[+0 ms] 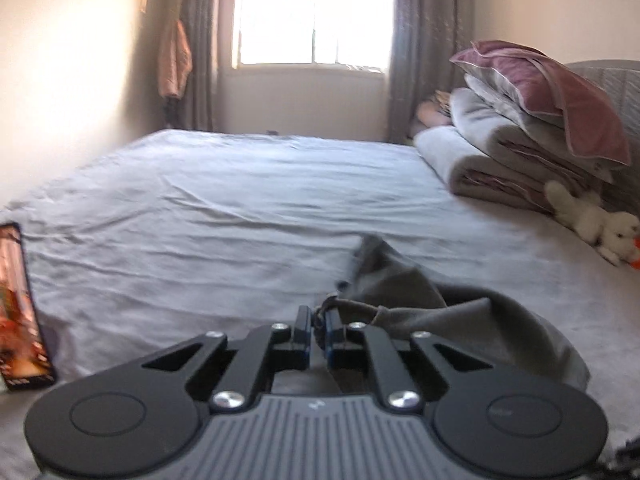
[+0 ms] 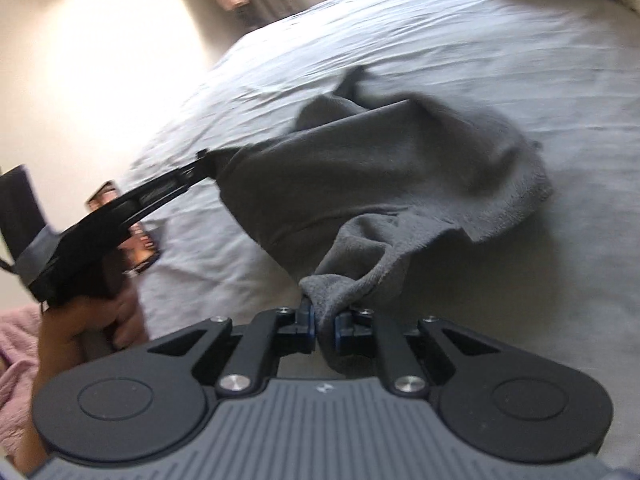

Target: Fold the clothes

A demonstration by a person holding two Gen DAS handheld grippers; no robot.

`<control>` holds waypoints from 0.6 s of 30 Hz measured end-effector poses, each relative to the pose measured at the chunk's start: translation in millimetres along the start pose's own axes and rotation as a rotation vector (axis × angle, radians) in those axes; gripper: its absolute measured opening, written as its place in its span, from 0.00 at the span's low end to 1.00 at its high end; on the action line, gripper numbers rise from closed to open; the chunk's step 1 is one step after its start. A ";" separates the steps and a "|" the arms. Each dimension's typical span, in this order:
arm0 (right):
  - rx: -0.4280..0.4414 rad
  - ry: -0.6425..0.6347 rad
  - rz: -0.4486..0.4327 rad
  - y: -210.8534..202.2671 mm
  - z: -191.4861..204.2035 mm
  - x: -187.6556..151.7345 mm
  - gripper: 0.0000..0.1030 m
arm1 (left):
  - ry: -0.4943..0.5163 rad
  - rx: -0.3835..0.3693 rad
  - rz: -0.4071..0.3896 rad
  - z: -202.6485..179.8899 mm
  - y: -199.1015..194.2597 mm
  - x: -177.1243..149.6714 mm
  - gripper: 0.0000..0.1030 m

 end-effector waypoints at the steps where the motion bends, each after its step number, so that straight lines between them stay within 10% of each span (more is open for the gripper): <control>1: 0.021 -0.003 0.004 2.4 5.9 0.3 0.10 | 0.001 0.016 -0.007 4.9 -0.6 2.3 0.06; 18: 0.200 -0.156 0.112 57.1 92.1 -8.3 0.15 | -0.055 0.252 0.009 101.6 -3.9 10.5 0.06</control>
Point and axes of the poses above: each gripper's, at about its wrist camera, not at the fingertips, and y roughly the way its jaws point, z to its left, x to its top, the point moved 4 cm from there along y, roughly the way its jaws point, and after that the axes turned 2 degrees about -z, right-handed, at the moved point
